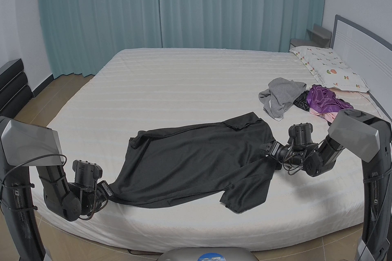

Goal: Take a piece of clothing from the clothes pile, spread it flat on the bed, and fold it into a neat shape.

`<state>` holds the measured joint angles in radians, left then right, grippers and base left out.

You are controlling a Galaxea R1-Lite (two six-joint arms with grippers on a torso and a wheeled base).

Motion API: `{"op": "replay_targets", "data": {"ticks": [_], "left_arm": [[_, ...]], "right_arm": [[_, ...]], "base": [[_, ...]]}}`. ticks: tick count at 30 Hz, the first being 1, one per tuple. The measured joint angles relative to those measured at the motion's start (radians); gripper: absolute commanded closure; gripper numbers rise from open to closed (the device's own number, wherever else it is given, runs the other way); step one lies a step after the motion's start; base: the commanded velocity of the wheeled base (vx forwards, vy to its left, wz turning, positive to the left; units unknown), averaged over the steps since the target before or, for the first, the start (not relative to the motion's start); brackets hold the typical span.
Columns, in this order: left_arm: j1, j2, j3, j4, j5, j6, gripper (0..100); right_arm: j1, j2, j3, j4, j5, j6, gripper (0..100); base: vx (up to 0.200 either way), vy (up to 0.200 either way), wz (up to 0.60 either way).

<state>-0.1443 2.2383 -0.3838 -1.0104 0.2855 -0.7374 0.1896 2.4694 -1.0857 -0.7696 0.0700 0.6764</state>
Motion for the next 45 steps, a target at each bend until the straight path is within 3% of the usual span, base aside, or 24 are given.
{"op": "replay_targets", "data": {"ticks": [7, 12, 18, 31, 37, 38, 45], "left_arm": [[0.001, -0.002, 0.003, 0.000, -0.001, 0.000, 100], [0.001, -0.005, 0.010, 0.001, 0.000, 0.001, 100], [0.000, -0.006, 0.019, 0.001, -0.002, 0.004, 100], [0.000, -0.009, 0.025, 0.001, -0.004, 0.006, 100], [0.000, -0.009, 0.025, 0.001, -0.004, 0.006, 100], [0.000, -0.009, 0.025, 0.001, -0.004, 0.006, 100], [0.001, -0.009, 0.024, 0.001, -0.004, 0.007, 100]], "right_arm": [[-0.009, -0.073, 0.159, -0.018, 0.072, -0.063, 0], [0.001, -0.116, 0.344, -0.134, 0.117, -0.104, 0], [0.066, -0.136, 0.509, -0.241, 0.147, -0.135, 0], [0.105, -0.103, 0.499, -0.250, 0.141, -0.148, 0], [0.109, -0.082, 0.474, -0.250, 0.121, -0.195, 0], [0.110, -0.076, 0.472, -0.252, 0.112, -0.200, 100], [0.124, -0.045, 0.454, -0.274, 0.053, -0.204, 100]], "base": [[0.000, 0.000, 0.00], [0.000, 0.000, 0.00], [0.000, 0.000, 0.00], [0.000, 0.000, 0.00], [0.000, 0.000, 0.00], [0.000, 0.000, 0.00], [0.000, 0.000, 0.00]]}}
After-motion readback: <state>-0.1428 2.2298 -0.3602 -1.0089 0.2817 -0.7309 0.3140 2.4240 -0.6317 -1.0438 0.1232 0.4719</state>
